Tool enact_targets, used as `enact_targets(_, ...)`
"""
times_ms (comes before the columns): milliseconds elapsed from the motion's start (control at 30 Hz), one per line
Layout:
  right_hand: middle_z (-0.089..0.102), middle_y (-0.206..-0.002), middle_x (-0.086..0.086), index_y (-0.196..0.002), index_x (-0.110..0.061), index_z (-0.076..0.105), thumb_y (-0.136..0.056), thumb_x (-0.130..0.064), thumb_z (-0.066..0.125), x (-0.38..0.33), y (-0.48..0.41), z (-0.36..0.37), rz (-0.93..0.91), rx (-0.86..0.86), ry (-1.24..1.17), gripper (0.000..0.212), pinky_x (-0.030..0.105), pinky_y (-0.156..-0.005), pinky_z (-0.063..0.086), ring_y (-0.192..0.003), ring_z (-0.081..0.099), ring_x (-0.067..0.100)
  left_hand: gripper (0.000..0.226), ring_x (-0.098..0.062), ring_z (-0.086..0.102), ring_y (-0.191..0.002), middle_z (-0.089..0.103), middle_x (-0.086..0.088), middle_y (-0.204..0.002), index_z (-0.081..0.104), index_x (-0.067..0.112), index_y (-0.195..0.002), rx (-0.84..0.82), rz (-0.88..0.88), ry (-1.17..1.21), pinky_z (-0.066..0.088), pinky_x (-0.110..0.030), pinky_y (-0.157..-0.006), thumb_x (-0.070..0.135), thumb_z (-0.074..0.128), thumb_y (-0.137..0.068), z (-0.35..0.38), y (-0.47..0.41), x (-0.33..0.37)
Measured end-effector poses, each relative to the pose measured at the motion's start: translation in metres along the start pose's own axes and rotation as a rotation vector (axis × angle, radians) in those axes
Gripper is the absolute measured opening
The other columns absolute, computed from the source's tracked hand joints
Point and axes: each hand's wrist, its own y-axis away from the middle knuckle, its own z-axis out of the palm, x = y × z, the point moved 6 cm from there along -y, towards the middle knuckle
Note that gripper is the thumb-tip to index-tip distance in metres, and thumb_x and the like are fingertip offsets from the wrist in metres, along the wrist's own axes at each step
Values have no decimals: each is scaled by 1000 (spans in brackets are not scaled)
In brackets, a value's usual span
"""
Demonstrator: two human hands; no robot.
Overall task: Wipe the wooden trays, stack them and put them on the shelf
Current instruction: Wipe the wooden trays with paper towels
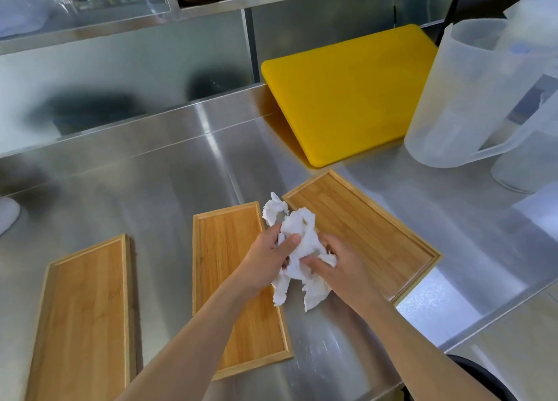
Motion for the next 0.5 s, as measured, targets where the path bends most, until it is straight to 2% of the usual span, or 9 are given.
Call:
enact_targets(33, 62, -68, -27, -78, -50, 57, -79, -31, 63, -1, 0, -3, -20, 23, 25, 20, 17, -56, 40, -61, 54, -4, 19, -13, 63, -71, 67, -3, -79, 60, 8, -93, -24, -6, 6, 50, -26, -65, 25, 50, -93, 5, 0, -1)
enact_targets(67, 59, -60, -24, -68, -46, 56, -83, -26, 60, 0, 0, -6, -43, 53, 52, 26, 14, -51, 35, -54, 49, -2, 22, -13, 62, -70, 67, -3, -79, 60, 7, -95, -34, -8, 13, 50, -26, -65, 26, 50, -93, 8, -1, -1)
enact_targets(133, 53, -50, -17, -56, -38, 52, -86, -23, 58, 5, 2, -13, -43, 107, 65, 33, 14, -45, 31, -48, 41, 2, 21, -8, 58, -56, 65, 4, -66, 59, 10, -85, 1, -15, 64, 48, -20, -53, 27, 50, -93, 9, -4, 0)
enact_targets(233, 47, -48, -10, -53, -27, 46, -82, -31, 61, 14, 3, -32, 8, 259, 97, 33, 15, -45, 33, -49, 42, 5, 31, -10, 42, -44, 50, -1, -52, 54, 10, -68, 256, -82, 64, 33, -21, -41, 34, 56, -88, -12, -13, -2)
enact_targets(333, 48, -60, -14, -59, -27, 49, -82, -24, 61, 18, 4, -52, 2, 430, 163, 26, 12, -48, 36, -59, 50, 5, 28, -9, 37, -41, 46, 5, -50, 49, 11, -65, 532, -126, -180, 29, -20, -39, 29, 58, -85, -49, -25, 1)
enact_targets(400, 44, -74, -12, -71, -17, 48, -82, -11, 58, 17, 5, -62, 3, 499, 206, 16, 10, -51, 38, -65, 49, 7, 15, -12, 37, -46, 49, -3, -69, 43, 7, -74, 589, -110, -348, 28, -23, -40, 13, 50, -86, -62, -39, 10)
enact_targets(433, 43, -79, -8, -75, -15, 48, -80, -5, 58, 16, 6, -67, 5, 529, 211, 15, 7, -54, 40, -68, 50, 6, 8, -13, 39, -49, 48, -8, -85, 42, 7, -79, 575, -88, -432, 30, -24, -42, 4, 45, -86, -64, -46, 17)
enact_targets(500, 42, -88, -4, -77, -15, 47, -76, 1, 59, 17, 9, -73, 12, 553, 222, 20, 5, -57, 40, -74, 50, 2, 25, -20, 49, -62, 40, -9, -118, 47, 10, -97, 495, -23, -591, 40, -28, -50, -9, 43, -81, -58, -61, 25)
